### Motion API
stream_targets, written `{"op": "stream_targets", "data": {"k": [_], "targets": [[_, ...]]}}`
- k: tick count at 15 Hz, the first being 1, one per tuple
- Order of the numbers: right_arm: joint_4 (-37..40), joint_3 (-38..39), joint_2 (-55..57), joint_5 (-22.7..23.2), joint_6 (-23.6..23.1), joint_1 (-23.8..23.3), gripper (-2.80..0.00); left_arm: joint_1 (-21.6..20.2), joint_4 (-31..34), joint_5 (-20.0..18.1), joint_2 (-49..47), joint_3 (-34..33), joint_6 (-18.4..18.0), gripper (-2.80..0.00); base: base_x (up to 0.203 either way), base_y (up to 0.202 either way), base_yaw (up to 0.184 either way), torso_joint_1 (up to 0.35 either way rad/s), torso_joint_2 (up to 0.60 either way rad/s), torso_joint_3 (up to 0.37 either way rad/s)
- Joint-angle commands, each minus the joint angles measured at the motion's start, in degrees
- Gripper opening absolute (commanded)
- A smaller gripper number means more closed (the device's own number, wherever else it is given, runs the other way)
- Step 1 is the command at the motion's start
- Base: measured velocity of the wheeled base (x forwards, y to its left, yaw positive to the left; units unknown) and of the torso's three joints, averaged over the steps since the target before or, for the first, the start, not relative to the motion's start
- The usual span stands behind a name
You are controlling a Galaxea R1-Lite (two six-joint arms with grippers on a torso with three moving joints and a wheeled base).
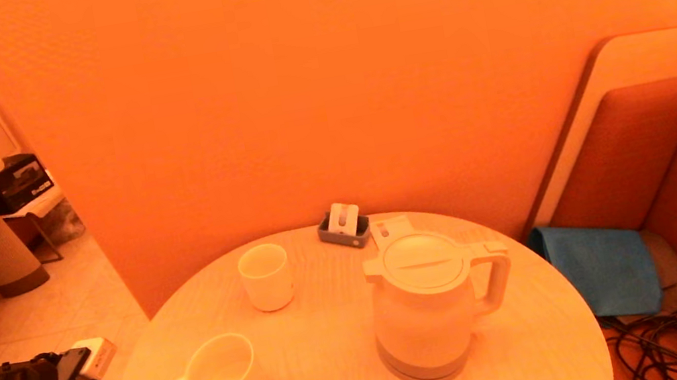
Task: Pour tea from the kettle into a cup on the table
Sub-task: Pick up the cup
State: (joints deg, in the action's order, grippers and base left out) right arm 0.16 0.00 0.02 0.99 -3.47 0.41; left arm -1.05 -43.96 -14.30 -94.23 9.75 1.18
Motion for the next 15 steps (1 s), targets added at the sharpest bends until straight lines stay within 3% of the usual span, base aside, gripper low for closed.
{"op": "stream_targets", "data": {"k": [1,4,8,12,15], "targets": [[0.02,0.0,-0.02,0.07,-0.04,0.02,-2.8,-0.07,-0.25,-0.11,0.1,-0.08,0.04,0.0,0.0,0.0,0.0,0.0,0.0,0.0],[0.02,0.0,-0.02,0.07,-0.04,0.02,-2.8,-0.09,-0.67,0.04,-3.02,0.38,-0.41,0.0,0.0,0.0,0.0,0.0,0.0,0.0],[0.02,0.0,-0.02,0.07,-0.04,0.02,-2.8,-0.47,-8.98,0.42,-9.33,-0.49,-0.48,0.0,0.0,0.0,0.0,0.0,0.0,0.0],[0.02,0.0,-0.02,0.03,-0.04,0.02,-2.8,-0.55,-22.47,1.89,-16.52,-4.08,-0.59,0.0,0.0,0.0,0.0,0.0,0.0,0.0],[0.02,0.0,-0.02,0.07,-0.04,0.02,-2.8,-0.57,-36.23,1.97,-25.24,-7.36,-0.82,0.0,0.0,0.0,0.0,0.0,0.0,0.0]]}}
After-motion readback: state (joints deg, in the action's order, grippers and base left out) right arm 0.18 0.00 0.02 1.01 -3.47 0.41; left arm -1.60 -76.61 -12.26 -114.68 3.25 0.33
